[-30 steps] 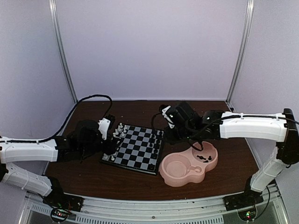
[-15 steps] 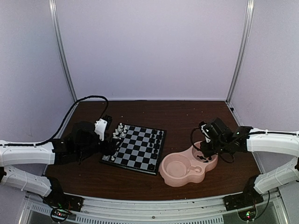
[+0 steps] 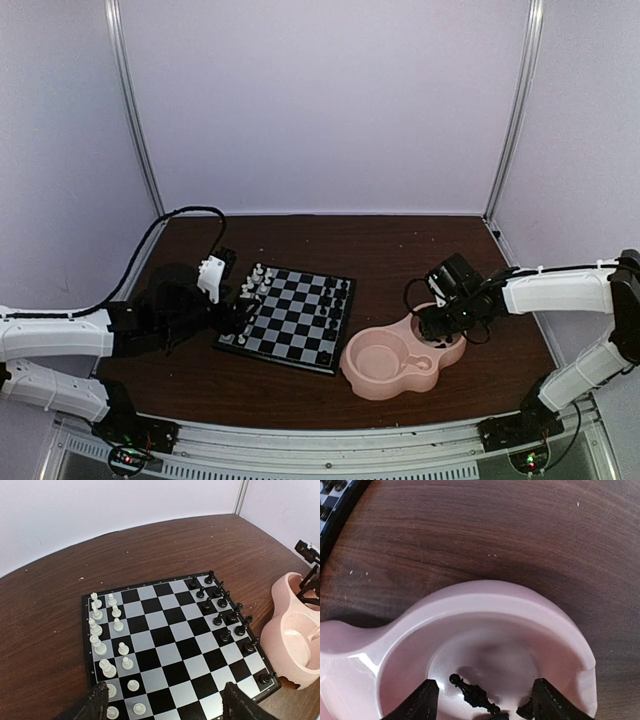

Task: Set up the chess pieces on the board
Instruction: Adjust the chess pile in the storage box.

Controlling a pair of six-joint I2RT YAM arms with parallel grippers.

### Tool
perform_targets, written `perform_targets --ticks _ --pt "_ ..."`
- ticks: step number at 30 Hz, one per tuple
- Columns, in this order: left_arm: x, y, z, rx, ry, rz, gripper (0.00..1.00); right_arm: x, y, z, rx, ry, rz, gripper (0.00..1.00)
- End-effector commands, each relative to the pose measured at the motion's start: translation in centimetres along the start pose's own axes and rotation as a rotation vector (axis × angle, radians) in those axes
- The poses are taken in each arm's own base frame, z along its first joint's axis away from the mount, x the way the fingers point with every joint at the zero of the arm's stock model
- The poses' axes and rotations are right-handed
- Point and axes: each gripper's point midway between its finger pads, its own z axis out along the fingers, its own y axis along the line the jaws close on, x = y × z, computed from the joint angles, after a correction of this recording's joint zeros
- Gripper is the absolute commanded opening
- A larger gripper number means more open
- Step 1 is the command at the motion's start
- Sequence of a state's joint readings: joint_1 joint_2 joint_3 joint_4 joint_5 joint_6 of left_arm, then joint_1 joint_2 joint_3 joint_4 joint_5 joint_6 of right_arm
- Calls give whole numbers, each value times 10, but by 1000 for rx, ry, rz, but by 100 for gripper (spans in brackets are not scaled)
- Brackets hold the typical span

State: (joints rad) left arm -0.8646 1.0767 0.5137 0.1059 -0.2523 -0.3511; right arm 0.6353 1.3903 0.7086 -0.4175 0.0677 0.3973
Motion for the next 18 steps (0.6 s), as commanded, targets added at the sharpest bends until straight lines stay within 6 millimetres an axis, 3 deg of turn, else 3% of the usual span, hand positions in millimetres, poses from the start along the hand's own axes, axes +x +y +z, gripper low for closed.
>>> perform_targets --ticks 1,4,9,12,18 --pt "-19 -3 -10 36 -89 -27 78 -18 6 10 -49 -6 60 73" --pt "-20 -5 -11 51 -93 -23 79 -16 4 21 -38 16 68 81" --pt "-19 -9 -9 67 -86 -16 79 -4 11 39 -61 97 63 80" --pt "-18 -10 -8 73 -81 -12 79 -2 15 43 -75 116 56 71" --pt "-18 -12 -7 81 -75 -6 79 -8 14 37 -76 81 49 41"
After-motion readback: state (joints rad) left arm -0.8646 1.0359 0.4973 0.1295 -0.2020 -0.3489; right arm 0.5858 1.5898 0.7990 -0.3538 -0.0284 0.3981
